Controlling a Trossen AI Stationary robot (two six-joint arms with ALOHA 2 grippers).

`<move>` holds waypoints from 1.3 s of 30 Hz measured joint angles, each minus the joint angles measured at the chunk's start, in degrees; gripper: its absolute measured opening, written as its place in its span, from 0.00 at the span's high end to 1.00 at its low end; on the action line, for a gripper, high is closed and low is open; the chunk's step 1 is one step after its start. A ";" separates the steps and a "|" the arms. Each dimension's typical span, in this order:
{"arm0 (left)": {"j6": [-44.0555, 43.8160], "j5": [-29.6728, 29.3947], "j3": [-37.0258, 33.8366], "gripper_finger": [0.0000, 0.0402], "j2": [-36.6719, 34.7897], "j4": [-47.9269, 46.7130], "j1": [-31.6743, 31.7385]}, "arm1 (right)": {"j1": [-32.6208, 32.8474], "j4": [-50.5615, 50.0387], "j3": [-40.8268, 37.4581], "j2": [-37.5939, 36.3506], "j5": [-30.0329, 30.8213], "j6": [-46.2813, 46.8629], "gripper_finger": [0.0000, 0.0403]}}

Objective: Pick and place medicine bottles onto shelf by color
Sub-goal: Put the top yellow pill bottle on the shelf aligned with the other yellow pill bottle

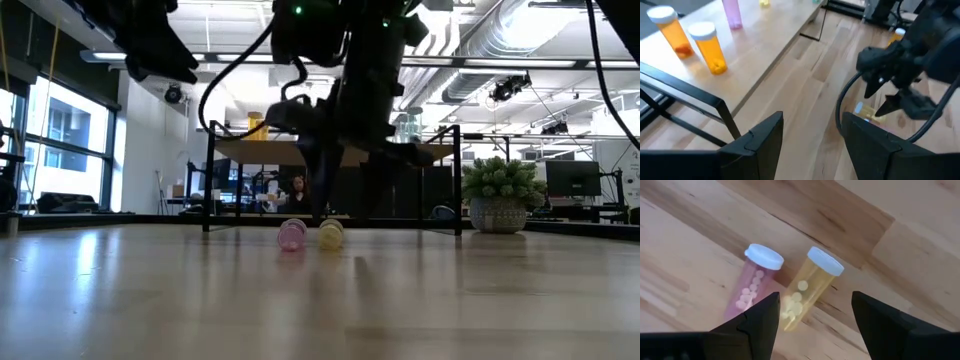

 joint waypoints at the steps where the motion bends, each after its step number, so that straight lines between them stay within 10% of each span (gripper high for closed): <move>1: 0.06 0.00 0.00 0.52 -0.50 -0.04 0.00 | 0.00 0.03 0.00 0.29 -0.01 0.47 0.41; 23: 1.59 0.02 0.00 0.52 -3.33 -3.12 0.00 | 1.22 -1.88 0.07 3.08 -0.57 -3.43 0.79; 39: 1.44 3.63 0.00 0.52 -3.33 -4.96 0.02 | 2.61 -0.74 -0.07 -5.10 7.06 -11.61 0.80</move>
